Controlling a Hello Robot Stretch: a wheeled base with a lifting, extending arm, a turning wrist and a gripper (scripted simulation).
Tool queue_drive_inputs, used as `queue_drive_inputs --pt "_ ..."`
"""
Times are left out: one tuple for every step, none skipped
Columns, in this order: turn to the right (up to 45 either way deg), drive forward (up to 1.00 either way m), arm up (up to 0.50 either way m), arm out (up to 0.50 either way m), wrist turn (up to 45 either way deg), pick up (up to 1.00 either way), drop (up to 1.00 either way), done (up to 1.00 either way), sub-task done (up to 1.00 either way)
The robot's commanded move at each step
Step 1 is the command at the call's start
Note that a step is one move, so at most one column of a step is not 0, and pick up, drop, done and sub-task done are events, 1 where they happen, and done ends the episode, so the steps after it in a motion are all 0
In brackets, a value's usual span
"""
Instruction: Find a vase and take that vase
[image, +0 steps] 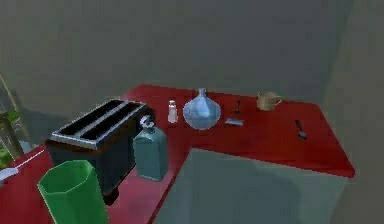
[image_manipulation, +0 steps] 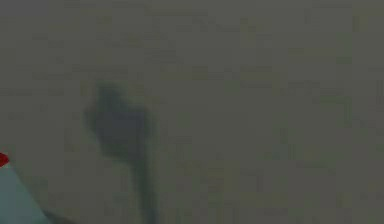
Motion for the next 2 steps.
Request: queue_drive_inputs --pt "-45.0 0.00 0.00 0.00 0.0 0.00 0.00 0.00 0.00" --pt "-36.0 0.00 0.00 0.00 0.0 0.00 0.00 0.00 0.00"
